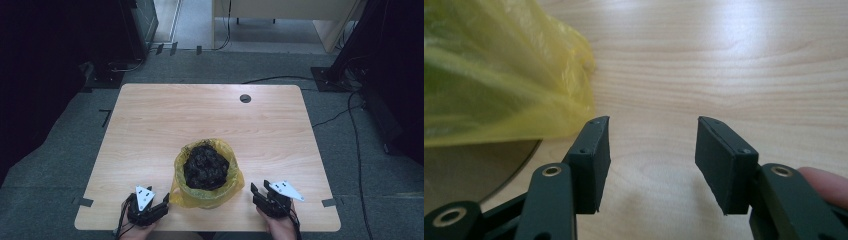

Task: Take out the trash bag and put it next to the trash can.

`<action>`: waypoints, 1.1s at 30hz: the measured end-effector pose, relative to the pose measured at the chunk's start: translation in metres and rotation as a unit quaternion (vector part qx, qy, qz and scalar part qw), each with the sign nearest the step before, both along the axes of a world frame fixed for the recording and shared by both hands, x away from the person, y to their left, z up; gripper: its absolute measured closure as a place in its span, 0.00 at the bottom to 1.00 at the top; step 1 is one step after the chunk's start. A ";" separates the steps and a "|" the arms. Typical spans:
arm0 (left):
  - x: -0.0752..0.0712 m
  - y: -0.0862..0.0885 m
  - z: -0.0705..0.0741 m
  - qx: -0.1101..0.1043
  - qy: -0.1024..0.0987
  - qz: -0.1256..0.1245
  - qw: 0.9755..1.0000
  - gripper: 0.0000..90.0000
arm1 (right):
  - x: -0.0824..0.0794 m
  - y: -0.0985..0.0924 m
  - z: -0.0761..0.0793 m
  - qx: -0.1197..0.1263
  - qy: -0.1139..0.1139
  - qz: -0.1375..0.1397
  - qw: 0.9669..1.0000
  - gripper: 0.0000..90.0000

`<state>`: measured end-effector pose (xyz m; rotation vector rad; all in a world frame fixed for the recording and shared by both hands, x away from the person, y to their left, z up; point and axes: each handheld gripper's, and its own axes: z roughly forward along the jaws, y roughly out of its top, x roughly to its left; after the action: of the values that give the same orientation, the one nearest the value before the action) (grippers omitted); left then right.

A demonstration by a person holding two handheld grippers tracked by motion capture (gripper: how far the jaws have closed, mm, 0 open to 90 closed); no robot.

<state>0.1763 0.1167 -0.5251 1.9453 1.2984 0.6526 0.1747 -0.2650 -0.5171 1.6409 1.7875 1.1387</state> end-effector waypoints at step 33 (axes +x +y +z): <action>0.005 -0.038 0.019 -0.028 -0.057 -0.054 0.997 0.98 | 0.002 0.055 -0.003 -0.016 0.040 0.035 0.998 0.43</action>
<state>0.1813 0.0784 -0.5062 1.8911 1.1219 0.6553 0.1763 -0.2104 -0.5203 1.6390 1.9171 1.0807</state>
